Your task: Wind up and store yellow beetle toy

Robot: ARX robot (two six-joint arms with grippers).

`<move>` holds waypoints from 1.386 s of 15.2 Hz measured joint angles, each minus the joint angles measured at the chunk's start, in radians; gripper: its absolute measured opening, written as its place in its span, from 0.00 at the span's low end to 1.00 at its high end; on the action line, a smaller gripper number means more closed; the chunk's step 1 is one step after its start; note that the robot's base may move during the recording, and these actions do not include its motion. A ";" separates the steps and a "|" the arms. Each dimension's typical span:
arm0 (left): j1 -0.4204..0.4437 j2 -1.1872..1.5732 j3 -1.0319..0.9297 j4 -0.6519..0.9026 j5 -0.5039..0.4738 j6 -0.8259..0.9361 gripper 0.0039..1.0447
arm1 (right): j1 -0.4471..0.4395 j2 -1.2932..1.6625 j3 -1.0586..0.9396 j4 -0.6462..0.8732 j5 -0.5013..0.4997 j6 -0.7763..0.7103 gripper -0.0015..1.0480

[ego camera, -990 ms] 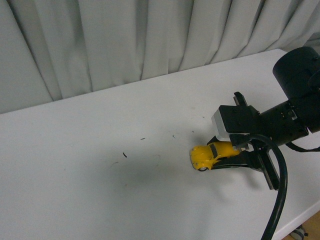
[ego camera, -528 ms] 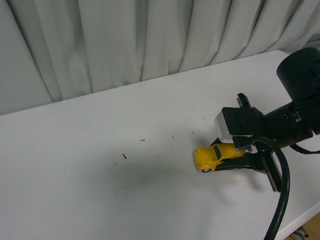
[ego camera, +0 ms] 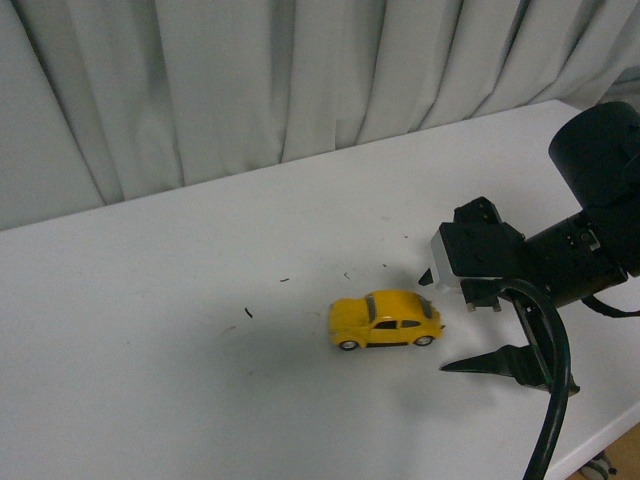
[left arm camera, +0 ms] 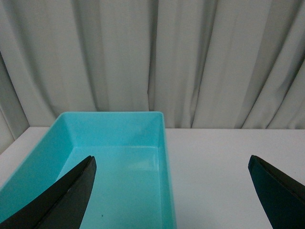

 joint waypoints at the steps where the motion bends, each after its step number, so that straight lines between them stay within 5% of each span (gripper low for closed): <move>1: 0.000 0.000 0.000 0.000 0.000 0.000 0.94 | 0.004 0.000 0.000 0.002 0.000 0.002 0.93; 21: 0.000 0.000 0.000 0.000 0.000 0.000 0.94 | 0.112 -0.127 0.067 0.127 0.065 0.192 0.93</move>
